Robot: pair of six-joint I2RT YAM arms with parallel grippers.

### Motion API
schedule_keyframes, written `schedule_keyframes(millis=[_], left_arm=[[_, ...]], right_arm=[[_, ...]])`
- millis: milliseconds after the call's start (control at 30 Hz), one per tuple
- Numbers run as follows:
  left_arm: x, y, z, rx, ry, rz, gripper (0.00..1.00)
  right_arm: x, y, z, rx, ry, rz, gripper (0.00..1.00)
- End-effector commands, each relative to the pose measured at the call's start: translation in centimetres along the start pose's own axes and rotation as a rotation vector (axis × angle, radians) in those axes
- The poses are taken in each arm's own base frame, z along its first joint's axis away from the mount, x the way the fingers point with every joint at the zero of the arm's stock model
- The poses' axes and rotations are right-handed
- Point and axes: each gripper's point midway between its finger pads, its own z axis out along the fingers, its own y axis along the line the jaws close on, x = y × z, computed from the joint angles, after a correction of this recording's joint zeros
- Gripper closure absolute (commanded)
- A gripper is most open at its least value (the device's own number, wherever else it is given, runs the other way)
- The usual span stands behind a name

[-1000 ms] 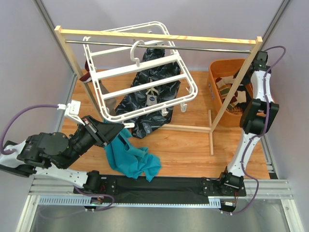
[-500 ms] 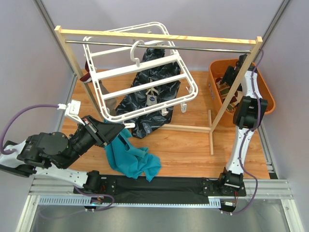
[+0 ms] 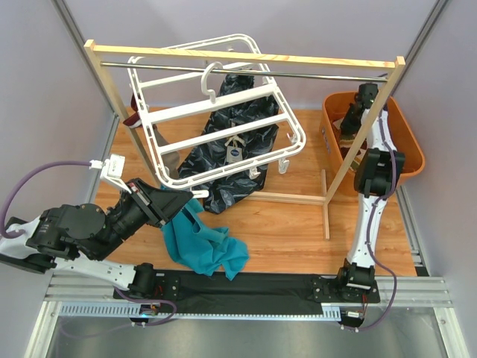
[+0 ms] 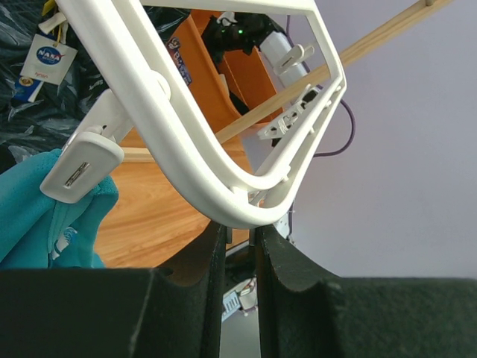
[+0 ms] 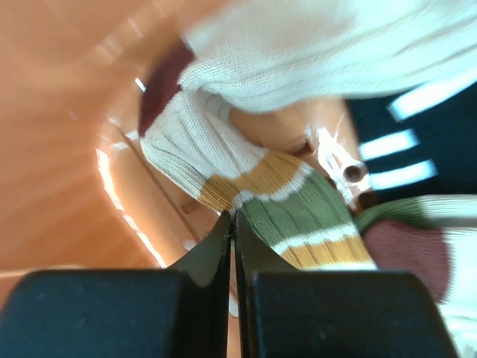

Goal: Clip the socks to the hanger
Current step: Pick up the sock.

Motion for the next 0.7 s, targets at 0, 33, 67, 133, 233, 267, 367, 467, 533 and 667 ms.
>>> schedule_keyframes(millis=[0, 33, 67, 133, 233, 267, 367, 467, 533, 667], left_arm=[[1.2, 0.3, 0.2, -0.010, 0.028, 0.044, 1.00], [1.2, 0.4, 0.2, -0.013, 0.028, 0.042, 1.00], [1.3, 0.4, 0.2, -0.012, 0.029, 0.043, 1.00], [1.2, 0.4, 0.2, -0.012, 0.029, 0.042, 1.00], [1.3, 0.4, 0.3, -0.014, 0.028, 0.041, 1.00], [1.3, 0.4, 0.2, -0.013, 0.029, 0.038, 1.00], [1.4, 0.4, 0.3, -0.011, 0.028, 0.037, 1.00], [1.4, 0.4, 0.3, -0.012, 0.029, 0.042, 1.00], [1.3, 0.4, 0.3, -0.010, 0.028, 0.039, 1.00], [1.2, 0.5, 0.2, -0.011, 0.026, 0.035, 1.00]], right_arm=[[-6.6, 0.8, -4.5, -0.028, -0.198, 0.049, 1.00], [-7.4, 0.8, -5.5, -0.034, -0.224, 0.067, 1.00], [-8.6, 0.5, -7.4, -0.045, -0.260, 0.088, 1.00], [-9.7, 0.3, -9.4, -0.071, -0.296, 0.119, 1.00], [-10.8, 0.0, -12.4, -0.083, -0.348, 0.137, 1.00], [-11.0, -0.5, -13.3, -0.085, -0.356, 0.152, 1.00], [-11.2, -1.2, -14.0, -0.122, -0.356, 0.203, 1.00], [-10.7, -1.4, -14.0, -0.166, -0.323, 0.243, 1.00], [-10.1, -1.5, -13.8, -0.181, -0.291, 0.272, 1.00], [-8.9, -1.8, -12.9, -0.230, -0.245, 0.459, 1.00]])
